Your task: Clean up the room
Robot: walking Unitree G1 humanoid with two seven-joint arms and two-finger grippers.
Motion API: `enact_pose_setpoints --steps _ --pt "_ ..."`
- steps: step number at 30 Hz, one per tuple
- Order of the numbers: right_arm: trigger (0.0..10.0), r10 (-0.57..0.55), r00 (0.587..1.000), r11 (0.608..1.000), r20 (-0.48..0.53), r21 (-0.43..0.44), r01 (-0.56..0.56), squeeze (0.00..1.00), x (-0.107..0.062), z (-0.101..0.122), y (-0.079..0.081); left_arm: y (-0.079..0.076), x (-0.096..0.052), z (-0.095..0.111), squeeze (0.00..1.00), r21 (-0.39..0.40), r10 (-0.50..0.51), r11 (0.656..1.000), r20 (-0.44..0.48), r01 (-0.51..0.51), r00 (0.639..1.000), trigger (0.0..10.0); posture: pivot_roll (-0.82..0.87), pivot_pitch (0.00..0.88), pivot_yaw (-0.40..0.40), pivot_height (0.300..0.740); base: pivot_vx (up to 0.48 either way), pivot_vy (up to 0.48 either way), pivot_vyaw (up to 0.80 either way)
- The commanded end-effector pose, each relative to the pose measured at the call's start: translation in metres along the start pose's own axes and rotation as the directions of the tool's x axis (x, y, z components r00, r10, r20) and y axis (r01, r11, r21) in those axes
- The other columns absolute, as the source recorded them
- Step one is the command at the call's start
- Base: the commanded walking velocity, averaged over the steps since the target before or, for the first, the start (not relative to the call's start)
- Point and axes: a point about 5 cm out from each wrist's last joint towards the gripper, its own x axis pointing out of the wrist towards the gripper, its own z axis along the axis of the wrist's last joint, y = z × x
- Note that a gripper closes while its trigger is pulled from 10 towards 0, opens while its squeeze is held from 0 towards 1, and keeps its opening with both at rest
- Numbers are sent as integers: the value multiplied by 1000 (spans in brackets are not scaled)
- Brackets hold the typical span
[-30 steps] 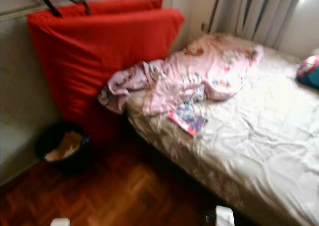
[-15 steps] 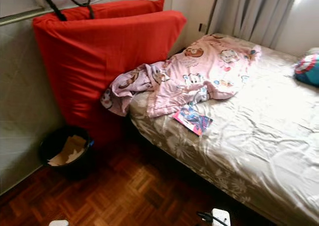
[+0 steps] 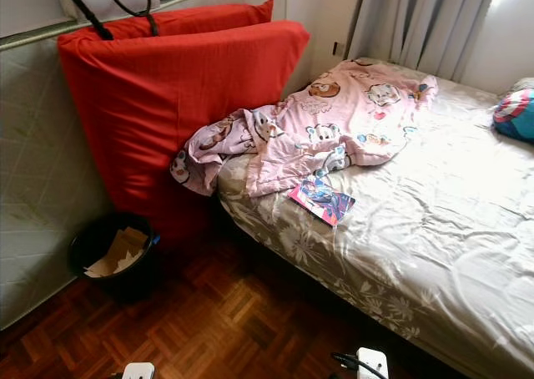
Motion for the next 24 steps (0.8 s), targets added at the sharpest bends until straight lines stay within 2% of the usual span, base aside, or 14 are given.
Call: enact_pose_setpoints --steps 1,8,10,12,24 --pt "10000 -3 1000 1000 -3 -2 3 0 0 -1 -1 -10 -1 -11 0 11 -6 1000 -37 7 999 10000 8 0 -3 740 262 0 0" --pt "10000 1 1000 1000 -6 -10 -1 0 0 -1 0 -36 0 -13 0 22 -19 1000 -49 20 999 10000 12 0 -2 740 309 0 0" --pt "10000 2 1000 1000 -5 -10 -2 0 0 -1 0 -5 -2 -13 0 13 10 1000 -50 -10 999 10000 12 0 -1 740 309 0 0" --pt "10000 3 1000 1000 -4 -9 -3 0 0 -1 1 10 -5 -13 0 9 28 1000 -48 -28 998 10000 13 0 -1 740 154 0 0" --pt "10000 8 1000 1000 1 -5 -8 0 1 1 3 17 -5 -10 0 5 56 998 -41 -56 998 10000 18 0 5 740 0 0 0"
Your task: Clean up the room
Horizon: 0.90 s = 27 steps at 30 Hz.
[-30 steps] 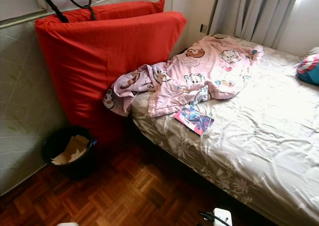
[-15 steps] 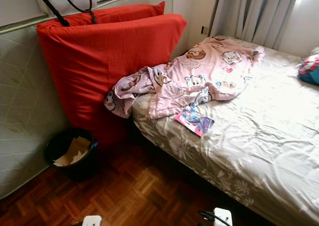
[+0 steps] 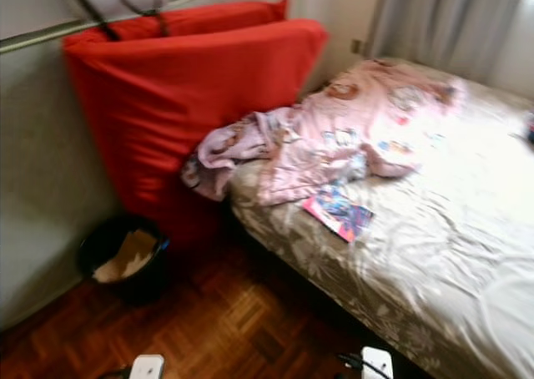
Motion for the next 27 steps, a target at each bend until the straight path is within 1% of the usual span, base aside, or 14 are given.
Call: enact_pose_setpoints --steps 1,14,27 --pt "10000 -18 1000 1000 -25 0 18 0 -3 -8 -6 -2 1 1 0 0 -1 1000 -6 1 1000 10000 18 0 7 740 0 0 0" --pt "10000 -21 1000 999 -18 25 21 0 -2 -6 -4 0 2 5 0 0 -7 1000 0 7 1000 10000 27 0 18 740 0 0 0" --pt "10000 -26 1000 999 -17 39 26 0 -1 -5 -4 2 2 7 0 -1 -4 1000 2 4 1000 10000 23 0 20 740 282 0 0"
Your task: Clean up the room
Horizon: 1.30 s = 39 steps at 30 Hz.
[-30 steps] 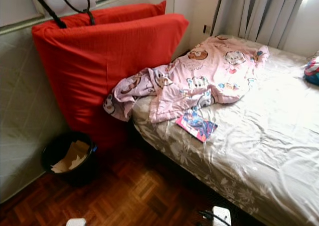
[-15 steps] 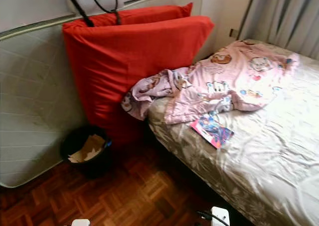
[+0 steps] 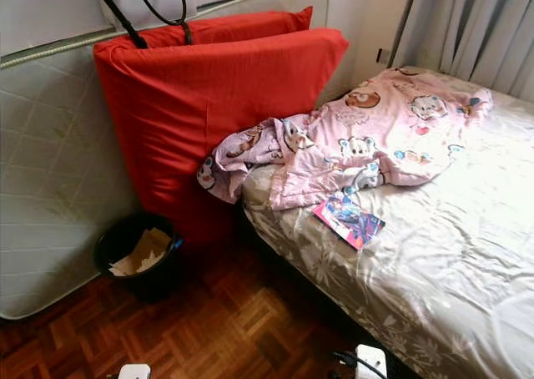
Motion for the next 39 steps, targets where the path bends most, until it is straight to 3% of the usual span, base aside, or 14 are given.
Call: enact_pose_setpoints --steps 1,29,39 --pt "10000 0 1000 1000 -1 14 0 0 0 1 2 5 -1 -3 0 -3 10 1000 -20 -10 1000 10000 23 0 19 740 296 0 0" --pt "10000 -3 1000 1000 0 16 3 0 0 2 -1 5 -1 -2 0 -18 11 1000 -19 -11 1000 10000 19 12 8 740 329 0 0" --pt "10000 5 1000 1000 -8 6 -5 0 1 2 0 5 -1 -2 0 -17 11 1000 -19 -11 1000 10000 19 7 8 740 342 0 -766"
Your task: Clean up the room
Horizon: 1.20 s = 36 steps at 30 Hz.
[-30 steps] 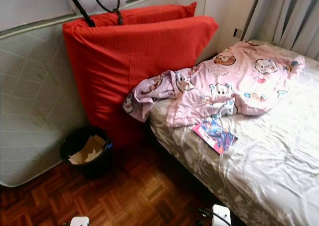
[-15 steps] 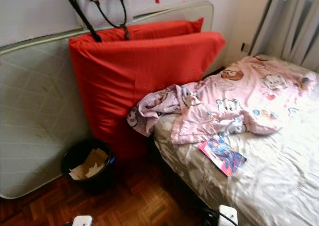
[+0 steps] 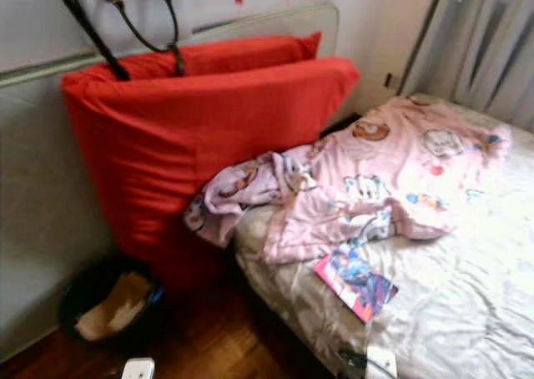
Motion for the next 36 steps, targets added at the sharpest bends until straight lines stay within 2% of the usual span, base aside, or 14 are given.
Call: enact_pose_setpoints --steps 1,5,7,30,36 --pt "10000 11 999 1000 -33 10 -10 0 -1 -9 5 4 -1 -2 0 5 9 1000 -12 -9 1000 10000 18 5 9 740 341 0 -756" --pt "10000 8 1000 1000 -28 -1 -8 0 -1 -9 4 4 -1 -2 0 4 8 1000 -8 -8 1000 10000 18 0 8 740 330 0 -750" --pt "10000 5 1000 1000 -14 20 -5 0 -1 -8 4 3 -1 -2 0 4 8 1000 -7 -8 1000 10000 18 0 8 740 244 0 0" --pt "10000 9 1000 1000 -14 -5 -9 0 -1 -8 3 2 -1 -2 0 2 -1 1000 10 1 1000 10000 24 0 -3 740 0 0 0" --pt "10000 8 1000 1000 -21 -12 -8 0 -2 -10 2 2 -1 -2 0 4 -2 1000 10 2 1000 10000 22 0 -3 740 0 0 -760"
